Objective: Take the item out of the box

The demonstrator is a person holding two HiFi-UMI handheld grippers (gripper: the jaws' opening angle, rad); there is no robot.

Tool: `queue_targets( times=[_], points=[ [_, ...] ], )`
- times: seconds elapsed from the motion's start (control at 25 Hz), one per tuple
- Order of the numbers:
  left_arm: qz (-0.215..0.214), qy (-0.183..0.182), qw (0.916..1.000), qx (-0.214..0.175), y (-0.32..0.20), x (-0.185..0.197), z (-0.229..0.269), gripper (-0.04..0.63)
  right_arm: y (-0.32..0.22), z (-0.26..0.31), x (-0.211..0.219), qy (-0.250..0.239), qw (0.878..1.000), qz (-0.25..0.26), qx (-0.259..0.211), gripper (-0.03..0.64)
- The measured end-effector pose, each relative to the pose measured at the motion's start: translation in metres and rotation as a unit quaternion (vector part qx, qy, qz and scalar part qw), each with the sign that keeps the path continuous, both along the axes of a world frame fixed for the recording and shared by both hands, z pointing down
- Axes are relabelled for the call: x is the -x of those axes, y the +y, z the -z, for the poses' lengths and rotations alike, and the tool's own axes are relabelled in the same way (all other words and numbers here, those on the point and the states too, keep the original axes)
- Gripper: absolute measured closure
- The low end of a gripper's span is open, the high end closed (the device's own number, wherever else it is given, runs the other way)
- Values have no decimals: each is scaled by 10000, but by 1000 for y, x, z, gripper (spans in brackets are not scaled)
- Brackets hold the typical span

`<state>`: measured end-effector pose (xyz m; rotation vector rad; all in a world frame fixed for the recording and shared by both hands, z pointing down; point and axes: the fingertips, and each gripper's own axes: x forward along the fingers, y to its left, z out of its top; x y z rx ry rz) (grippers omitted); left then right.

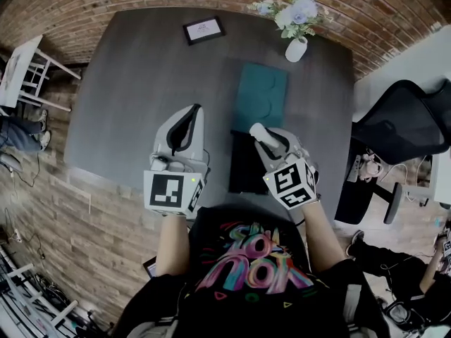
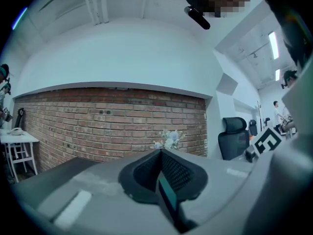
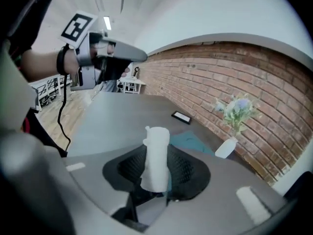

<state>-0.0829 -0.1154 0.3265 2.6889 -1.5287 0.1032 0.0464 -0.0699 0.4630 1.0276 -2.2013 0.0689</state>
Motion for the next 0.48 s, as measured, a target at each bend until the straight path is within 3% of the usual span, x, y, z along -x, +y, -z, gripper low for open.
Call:
queue_targets(
  times=[0.28,0.48],
  points=[
    [-307,-18,9995,-60,-9,-26,5,595,-12,58,-42,-370,9956,-614,-608,488],
    [-504,-58,9987,-64,-15,-41,6,595,-15,92,-78,-679,9858,-1152,-1016,488]
  ],
)
